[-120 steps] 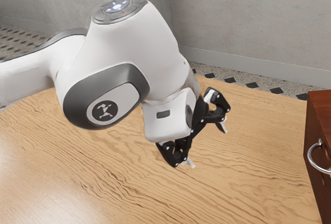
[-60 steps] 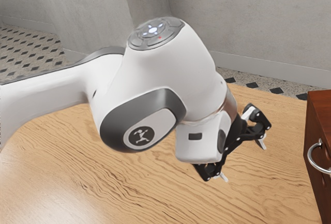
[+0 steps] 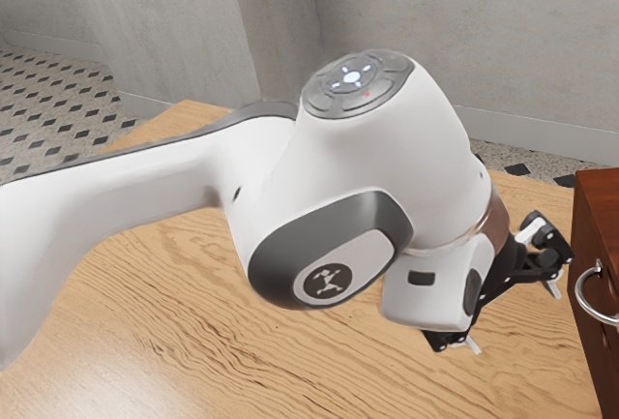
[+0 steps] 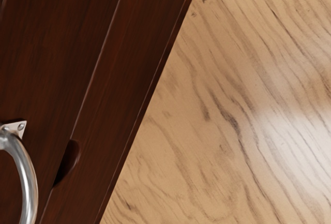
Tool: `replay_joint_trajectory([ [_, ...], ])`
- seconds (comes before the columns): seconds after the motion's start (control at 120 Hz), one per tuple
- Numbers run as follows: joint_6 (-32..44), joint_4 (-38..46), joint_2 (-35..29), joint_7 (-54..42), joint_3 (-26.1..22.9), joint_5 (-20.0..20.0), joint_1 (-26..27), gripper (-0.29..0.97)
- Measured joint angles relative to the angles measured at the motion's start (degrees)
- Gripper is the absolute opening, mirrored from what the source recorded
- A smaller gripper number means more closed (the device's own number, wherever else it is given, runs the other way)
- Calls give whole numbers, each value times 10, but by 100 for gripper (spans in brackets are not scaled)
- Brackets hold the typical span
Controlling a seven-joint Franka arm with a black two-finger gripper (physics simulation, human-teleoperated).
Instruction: Pull the drawer handle with one arm to open the drawer
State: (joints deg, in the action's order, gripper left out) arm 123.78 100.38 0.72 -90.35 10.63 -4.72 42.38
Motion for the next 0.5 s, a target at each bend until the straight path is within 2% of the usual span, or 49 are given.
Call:
replay_joint_trajectory([
  [0.5,7,-62,74,-37,4,0,-4,68],
])
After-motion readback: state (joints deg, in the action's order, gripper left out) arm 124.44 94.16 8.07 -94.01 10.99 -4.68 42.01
